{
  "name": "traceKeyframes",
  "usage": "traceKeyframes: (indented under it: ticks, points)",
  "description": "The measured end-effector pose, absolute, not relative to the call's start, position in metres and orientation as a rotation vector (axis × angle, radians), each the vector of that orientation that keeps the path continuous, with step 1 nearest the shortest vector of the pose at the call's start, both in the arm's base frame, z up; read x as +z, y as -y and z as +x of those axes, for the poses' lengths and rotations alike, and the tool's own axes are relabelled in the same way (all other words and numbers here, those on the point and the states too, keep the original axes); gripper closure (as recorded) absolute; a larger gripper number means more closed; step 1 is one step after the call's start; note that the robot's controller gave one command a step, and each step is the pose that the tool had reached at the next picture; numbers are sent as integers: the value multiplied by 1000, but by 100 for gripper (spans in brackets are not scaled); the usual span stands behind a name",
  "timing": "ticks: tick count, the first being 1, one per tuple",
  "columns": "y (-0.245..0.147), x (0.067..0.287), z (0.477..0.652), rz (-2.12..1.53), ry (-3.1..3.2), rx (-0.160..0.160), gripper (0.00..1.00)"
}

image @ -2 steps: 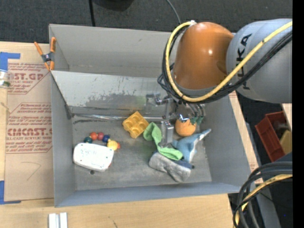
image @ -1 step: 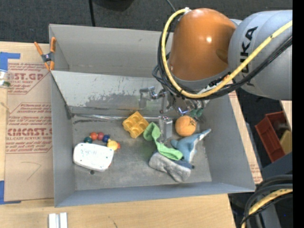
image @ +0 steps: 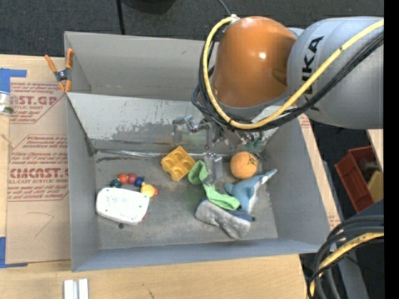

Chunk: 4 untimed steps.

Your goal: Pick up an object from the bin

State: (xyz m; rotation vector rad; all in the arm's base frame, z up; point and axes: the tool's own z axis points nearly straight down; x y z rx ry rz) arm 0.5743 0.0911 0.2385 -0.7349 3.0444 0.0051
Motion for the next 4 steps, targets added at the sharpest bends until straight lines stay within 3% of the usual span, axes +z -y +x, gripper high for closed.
traceKeyframes:
  ticks: [1, 2, 3, 4]
  points:
    - [-70, 249, 569, -517, -3109, 8, 0]
    - [-81, 275, 578, -470, -3094, 4, 0]
    - [-73, 266, 571, -796, -3035, 12, 0]
    - [-59, 303, 565, -652, -3068, 9, 0]
